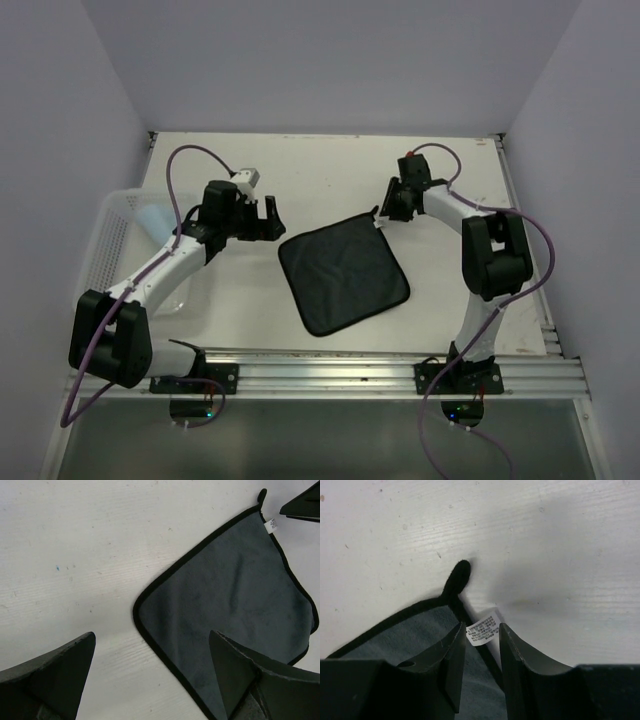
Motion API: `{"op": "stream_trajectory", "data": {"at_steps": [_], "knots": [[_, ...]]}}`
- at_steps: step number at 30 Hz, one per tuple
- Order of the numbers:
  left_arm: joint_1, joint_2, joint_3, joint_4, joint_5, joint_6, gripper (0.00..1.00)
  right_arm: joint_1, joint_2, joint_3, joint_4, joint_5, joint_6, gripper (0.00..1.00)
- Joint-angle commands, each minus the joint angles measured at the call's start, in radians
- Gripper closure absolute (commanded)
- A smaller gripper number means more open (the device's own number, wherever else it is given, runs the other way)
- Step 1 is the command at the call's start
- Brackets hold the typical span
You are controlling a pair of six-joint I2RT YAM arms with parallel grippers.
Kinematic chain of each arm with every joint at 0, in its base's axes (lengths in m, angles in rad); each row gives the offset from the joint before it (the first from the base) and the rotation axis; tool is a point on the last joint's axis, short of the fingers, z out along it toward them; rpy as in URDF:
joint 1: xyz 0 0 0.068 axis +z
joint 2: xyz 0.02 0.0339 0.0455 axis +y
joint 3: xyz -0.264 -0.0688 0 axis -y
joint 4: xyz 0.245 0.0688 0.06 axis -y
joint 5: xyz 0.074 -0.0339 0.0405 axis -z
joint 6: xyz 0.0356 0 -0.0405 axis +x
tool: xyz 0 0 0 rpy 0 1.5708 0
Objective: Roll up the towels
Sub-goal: Fold the towel
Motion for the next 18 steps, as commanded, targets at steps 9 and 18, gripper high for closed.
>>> {"op": "stream_trajectory", "data": {"at_steps": [9, 18], "knots": [[-0.004, -0.010, 0.026, -0.004, -0.034, 0.025, 0.00, 0.007, 0.082, 0.092, 0.067, -0.052, 0.025, 0.59], [-0.004, -0.002, 0.029, -0.011, -0.049, 0.031, 0.00, 0.004, 0.204, 0.202, 0.033, -0.040, 0.036, 0.57]]}}
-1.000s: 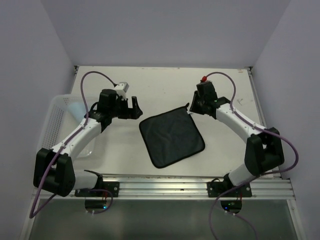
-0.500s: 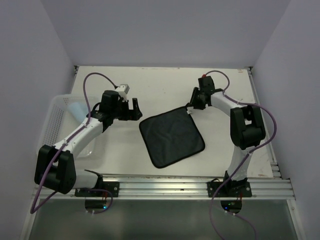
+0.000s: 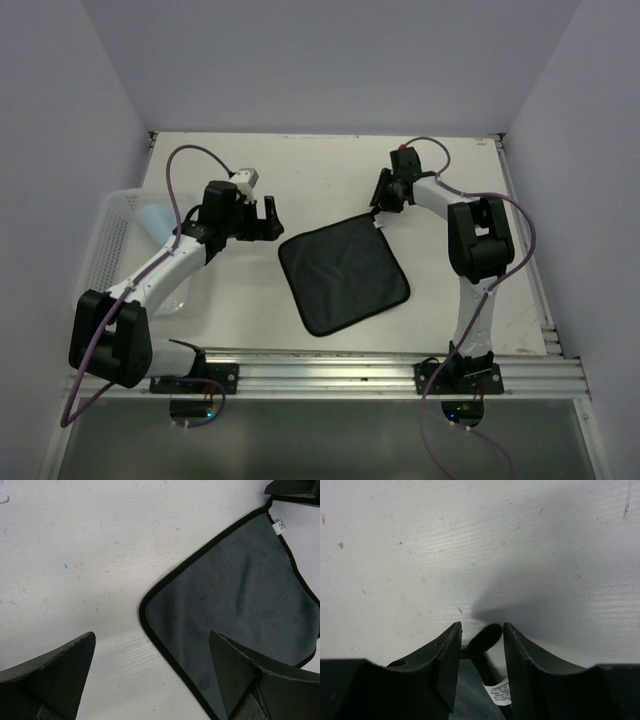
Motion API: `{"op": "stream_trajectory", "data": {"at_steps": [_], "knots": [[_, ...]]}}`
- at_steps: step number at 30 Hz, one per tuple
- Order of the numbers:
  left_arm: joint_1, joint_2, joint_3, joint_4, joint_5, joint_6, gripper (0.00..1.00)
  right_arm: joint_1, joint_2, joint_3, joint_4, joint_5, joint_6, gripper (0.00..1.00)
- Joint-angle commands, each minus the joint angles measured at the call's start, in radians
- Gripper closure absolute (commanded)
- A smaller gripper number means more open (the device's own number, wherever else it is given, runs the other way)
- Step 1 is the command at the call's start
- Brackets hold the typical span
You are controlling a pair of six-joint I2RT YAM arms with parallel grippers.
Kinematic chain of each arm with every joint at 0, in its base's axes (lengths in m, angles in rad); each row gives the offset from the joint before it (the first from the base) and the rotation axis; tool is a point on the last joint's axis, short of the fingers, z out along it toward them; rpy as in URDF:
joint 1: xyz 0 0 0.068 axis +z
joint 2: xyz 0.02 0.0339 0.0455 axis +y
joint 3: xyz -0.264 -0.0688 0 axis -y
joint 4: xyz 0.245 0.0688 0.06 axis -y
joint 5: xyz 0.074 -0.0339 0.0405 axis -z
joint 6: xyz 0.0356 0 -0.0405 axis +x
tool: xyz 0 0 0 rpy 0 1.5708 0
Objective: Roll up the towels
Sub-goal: Fold the towel
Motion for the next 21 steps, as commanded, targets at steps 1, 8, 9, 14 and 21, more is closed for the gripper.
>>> {"op": "stream_trajectory", "data": {"at_steps": [1, 8, 9, 14, 21], "knots": [[-0.004, -0.002, 0.029, -0.003, -0.020, 0.028, 0.00, 0.002, 0.029, 0.042, -0.013, -0.008, 0.010, 0.57], [-0.004, 0.006, 0.034, -0.006, -0.026, 0.029, 0.00, 0.000, -0.004, -0.009, -0.041, 0.029, 0.009, 0.77], [-0.004, 0.009, 0.035, -0.007, -0.025, 0.029, 0.00, 0.000, -0.015, -0.029, -0.032, 0.035, 0.007, 0.84], [-0.004, 0.016, 0.037, -0.010, -0.028, 0.029, 0.00, -0.001, -0.066, -0.127, -0.022, 0.071, 0.016, 0.97], [-0.007, 0.047, 0.006, 0.073, 0.009, -0.020, 0.02, -0.128, -0.195, -0.338, 0.045, 0.030, 0.136, 1.00]]}}
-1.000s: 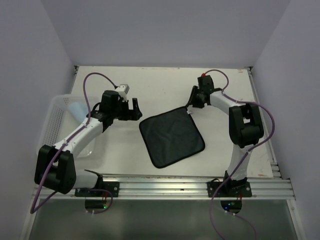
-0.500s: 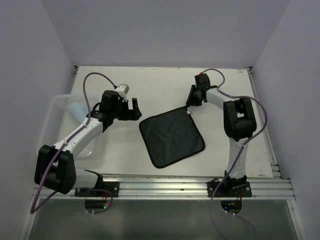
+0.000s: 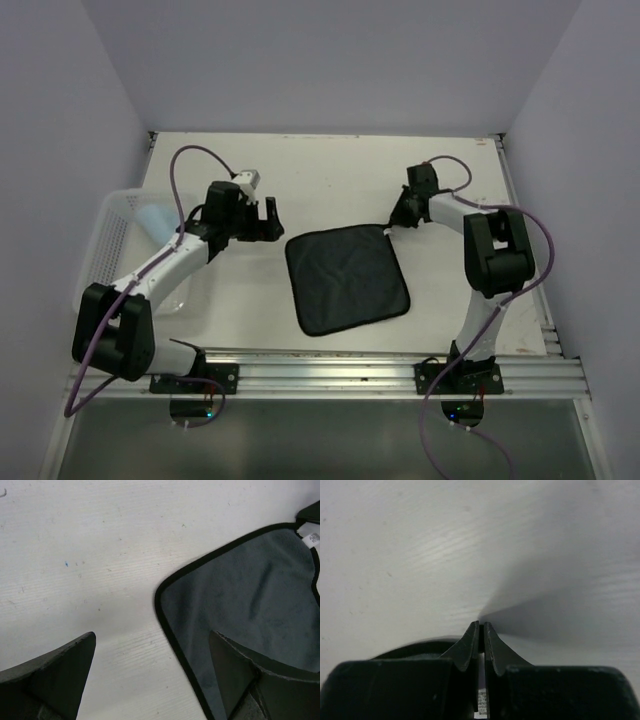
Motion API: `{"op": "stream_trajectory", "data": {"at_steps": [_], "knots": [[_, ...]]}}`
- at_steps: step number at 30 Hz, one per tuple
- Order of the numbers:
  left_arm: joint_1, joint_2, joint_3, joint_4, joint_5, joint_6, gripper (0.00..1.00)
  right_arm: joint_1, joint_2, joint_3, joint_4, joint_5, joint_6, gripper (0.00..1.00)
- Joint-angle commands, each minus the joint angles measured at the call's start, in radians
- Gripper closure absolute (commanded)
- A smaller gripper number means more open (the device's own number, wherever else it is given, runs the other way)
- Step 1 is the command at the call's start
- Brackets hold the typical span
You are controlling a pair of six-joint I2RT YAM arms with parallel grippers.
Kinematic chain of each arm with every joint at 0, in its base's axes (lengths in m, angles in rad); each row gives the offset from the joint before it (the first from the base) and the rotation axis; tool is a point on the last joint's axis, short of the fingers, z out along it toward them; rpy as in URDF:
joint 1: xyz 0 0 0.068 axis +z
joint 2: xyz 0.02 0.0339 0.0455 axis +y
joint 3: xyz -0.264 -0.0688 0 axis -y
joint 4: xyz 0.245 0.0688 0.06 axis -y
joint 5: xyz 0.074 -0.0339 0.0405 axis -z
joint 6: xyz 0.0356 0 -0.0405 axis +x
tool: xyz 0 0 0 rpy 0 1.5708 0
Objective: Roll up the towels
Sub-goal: Fold the towel
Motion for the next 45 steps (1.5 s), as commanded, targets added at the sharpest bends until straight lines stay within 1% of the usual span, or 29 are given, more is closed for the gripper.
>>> {"op": "stream_trajectory", "data": {"at_steps": [1, 4, 7, 8, 9, 12, 16, 17, 19, 20, 25, 26, 27, 29, 34, 39, 40, 42, 45], "knots": [[-0.012, 0.026, 0.010, 0.068, 0.007, -0.058, 0.02, -0.094, -0.065, -0.118, -0.015, -0.016, 0.065, 1.00], [-0.028, 0.072, -0.002, 0.121, -0.003, -0.112, 0.04, -0.106, -0.067, -0.123, -0.026, -0.051, 0.031, 1.00], [-0.051, 0.141, 0.025, 0.172, -0.007, -0.133, 0.10, -0.106, -0.063, -0.119, -0.013, -0.095, 0.016, 1.00], [-0.060, 0.161, 0.036, 0.186, -0.016, -0.132, 0.12, -0.106, -0.062, -0.119, -0.013, -0.106, 0.014, 1.00], [-0.092, 0.196, 0.061, 0.195, -0.032, -0.127, 0.13, -0.106, -0.060, -0.119, -0.015, -0.124, 0.011, 1.00], [-0.149, 0.277, 0.113, 0.181, -0.102, -0.090, 0.14, -0.106, -0.071, -0.126, -0.018, -0.135, -0.009, 1.00], [-0.161, 0.365, 0.148, 0.180, -0.141, -0.081, 0.18, -0.106, -0.085, -0.149, -0.018, -0.141, -0.026, 1.00], [-0.161, 0.371, 0.148, 0.189, -0.139, -0.081, 0.22, -0.106, -0.085, -0.150, -0.012, -0.144, -0.027, 1.00], [-0.164, 0.386, 0.148, 0.200, -0.145, -0.087, 0.26, -0.106, -0.083, -0.152, -0.013, -0.144, -0.029, 1.00], [-0.166, 0.397, 0.148, 0.198, -0.150, -0.089, 0.34, -0.106, -0.082, -0.150, -0.016, -0.144, -0.030, 1.00], [-0.167, 0.420, 0.138, 0.204, -0.165, -0.087, 0.40, -0.106, -0.080, -0.152, -0.015, -0.137, -0.035, 1.00], [-0.167, 0.426, 0.139, 0.204, -0.162, -0.086, 0.45, -0.106, -0.077, -0.152, -0.015, -0.138, -0.035, 1.00], [-0.167, 0.429, 0.141, 0.238, -0.155, -0.084, 0.49, -0.106, -0.076, -0.152, -0.018, -0.137, -0.036, 1.00], [-0.167, 0.437, 0.142, 0.246, -0.141, -0.084, 0.53, -0.106, -0.074, -0.152, -0.019, -0.131, -0.038, 1.00], [-0.169, 0.445, 0.142, 0.244, -0.132, -0.075, 0.55, -0.106, -0.074, -0.150, -0.019, -0.120, -0.039, 1.00], [-0.172, 0.478, 0.151, 0.233, -0.133, -0.064, 0.63, -0.106, -0.076, -0.142, -0.026, -0.123, -0.044, 1.00], [-0.174, 0.481, 0.151, 0.233, -0.135, -0.064, 0.66, -0.106, -0.077, -0.142, -0.026, -0.123, -0.044, 1.00], [-0.178, 0.492, 0.150, 0.235, -0.135, -0.066, 0.67, -0.106, -0.079, -0.142, -0.024, -0.123, -0.044, 1.00], [-0.186, 0.503, 0.148, 0.232, -0.145, -0.064, 0.73, -0.106, -0.083, -0.142, -0.026, -0.117, -0.049, 1.00]]}}
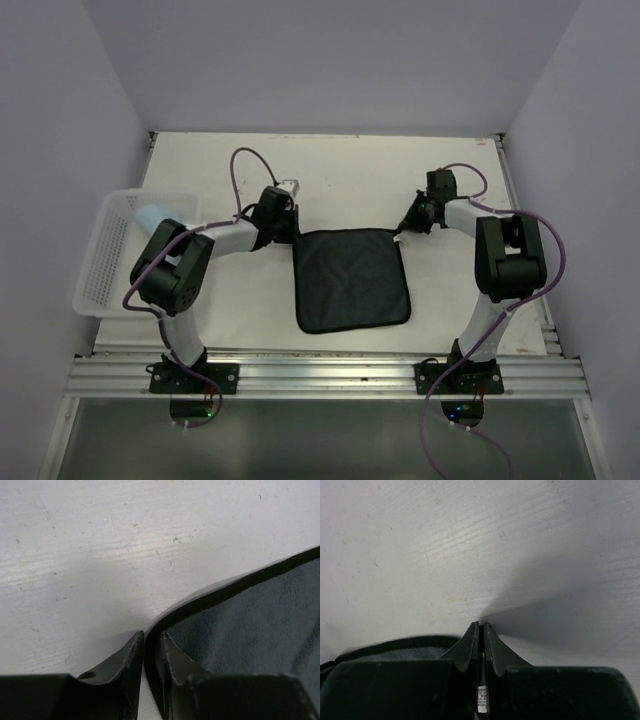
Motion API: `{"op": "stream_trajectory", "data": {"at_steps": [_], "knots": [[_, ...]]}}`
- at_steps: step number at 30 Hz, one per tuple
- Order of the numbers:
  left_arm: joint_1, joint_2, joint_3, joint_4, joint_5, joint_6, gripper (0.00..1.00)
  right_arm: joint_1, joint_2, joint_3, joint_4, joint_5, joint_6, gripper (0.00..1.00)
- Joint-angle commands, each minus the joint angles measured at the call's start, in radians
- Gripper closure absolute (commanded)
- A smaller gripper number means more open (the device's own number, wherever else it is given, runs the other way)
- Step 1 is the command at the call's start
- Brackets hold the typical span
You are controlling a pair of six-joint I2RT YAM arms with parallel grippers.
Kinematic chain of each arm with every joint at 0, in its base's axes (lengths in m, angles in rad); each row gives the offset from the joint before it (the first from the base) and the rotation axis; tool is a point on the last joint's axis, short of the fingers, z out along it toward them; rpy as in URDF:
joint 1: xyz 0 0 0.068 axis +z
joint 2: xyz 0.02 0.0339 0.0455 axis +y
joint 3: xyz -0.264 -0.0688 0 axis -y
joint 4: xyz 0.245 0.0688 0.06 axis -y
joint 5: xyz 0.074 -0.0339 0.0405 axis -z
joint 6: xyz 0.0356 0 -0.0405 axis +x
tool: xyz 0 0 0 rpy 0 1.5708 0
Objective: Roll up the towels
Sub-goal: Fold the towel
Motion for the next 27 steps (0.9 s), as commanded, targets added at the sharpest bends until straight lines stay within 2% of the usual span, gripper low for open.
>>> {"op": "stream_trajectory", "data": {"at_steps": [1, 9, 12, 14, 23, 27], "knots": [[-0.018, 0.035, 0.015, -0.004, -0.017, 0.024, 0.77, 0.005, -0.012, -0.022, -0.064, 0.025, -0.034, 1.00], [-0.068, 0.034, 0.034, -0.127, -0.165, 0.047, 0.78, 0.007, -0.026, -0.028, -0.069, 0.063, -0.043, 1.00], [-0.088, 0.044, 0.035, -0.140, -0.207, 0.050, 0.87, 0.007, -0.022, -0.028, -0.067, 0.059, -0.040, 1.00], [-0.091, 0.054, 0.037, -0.145, -0.221, 0.046, 1.00, 0.007, -0.022, -0.028, -0.064, 0.054, -0.040, 1.00], [-0.090, -0.006, 0.066, -0.148, -0.319, 0.061, 1.00, 0.054, -0.062, 0.034, -0.124, 0.030, -0.123, 1.00], [-0.065, -0.035, 0.097, -0.162, -0.325, 0.057, 1.00, 0.082, -0.079, 0.087, -0.152, 0.033, -0.108, 1.00]]}}
